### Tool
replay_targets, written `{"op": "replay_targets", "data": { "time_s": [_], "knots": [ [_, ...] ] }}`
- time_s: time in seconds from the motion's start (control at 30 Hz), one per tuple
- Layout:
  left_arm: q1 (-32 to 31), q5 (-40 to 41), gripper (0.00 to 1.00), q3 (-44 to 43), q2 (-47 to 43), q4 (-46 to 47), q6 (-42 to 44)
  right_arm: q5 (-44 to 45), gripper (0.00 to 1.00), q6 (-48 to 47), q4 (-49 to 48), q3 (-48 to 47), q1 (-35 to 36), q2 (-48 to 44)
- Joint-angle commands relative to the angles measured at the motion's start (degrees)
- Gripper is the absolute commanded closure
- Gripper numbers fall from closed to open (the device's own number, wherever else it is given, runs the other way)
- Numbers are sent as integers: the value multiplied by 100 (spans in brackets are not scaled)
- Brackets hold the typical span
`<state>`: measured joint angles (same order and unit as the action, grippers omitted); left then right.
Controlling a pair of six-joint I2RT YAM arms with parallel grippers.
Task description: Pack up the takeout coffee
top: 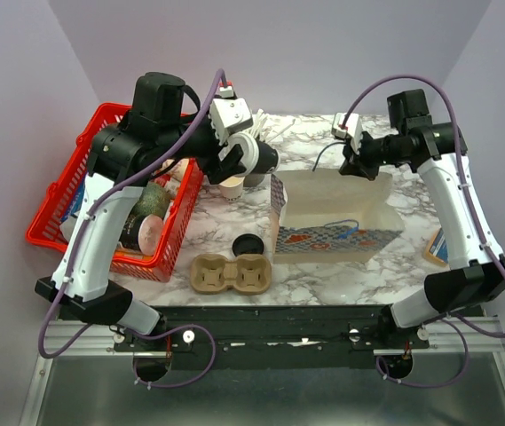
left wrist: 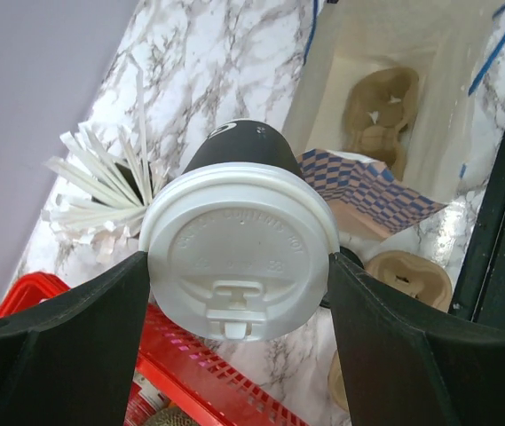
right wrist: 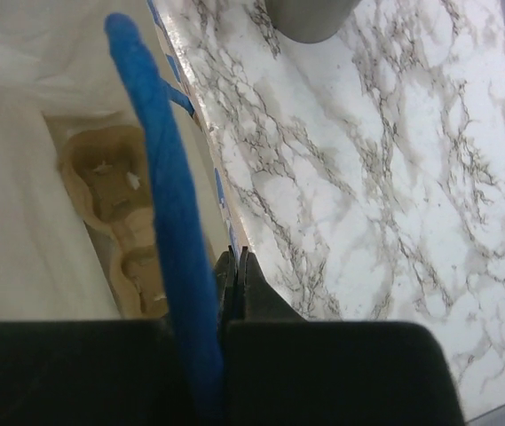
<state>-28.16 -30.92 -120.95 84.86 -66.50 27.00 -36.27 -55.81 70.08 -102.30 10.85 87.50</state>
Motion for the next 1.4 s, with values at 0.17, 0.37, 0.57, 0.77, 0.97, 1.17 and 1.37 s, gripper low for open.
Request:
{"op": "replay_targets", "data": {
  "time_s": [0.17,0.37,0.57,0.77,0.97,1.17,1.37],
  "knots": [
    [-813,-520,100,-667,127,-12,217,164,100,1212,-223,105,-22,-664],
    [-1411,-442,100,-63,-118,-170,621,322,99,1828,-460,96,5,-901],
    [-1929,146,100,168,-32,-223,1184,437,100,1855,-548,429,136,-1209],
    [-2307,709,100,-69,355,-144,1772,446,100,1846,-619,764,215,-1482],
    [-2615,965,100,-70,558,-363,2588,437,99,2030,-654,817,224,-1596],
    [-2712,851,100,10,864,-618,2854,419,100,2346,-821,984,216,-1745],
    [-2914,982,100,80,1278,-671,2696,507,99,2601,-1040,1002,224,-1956]
  ]
}}
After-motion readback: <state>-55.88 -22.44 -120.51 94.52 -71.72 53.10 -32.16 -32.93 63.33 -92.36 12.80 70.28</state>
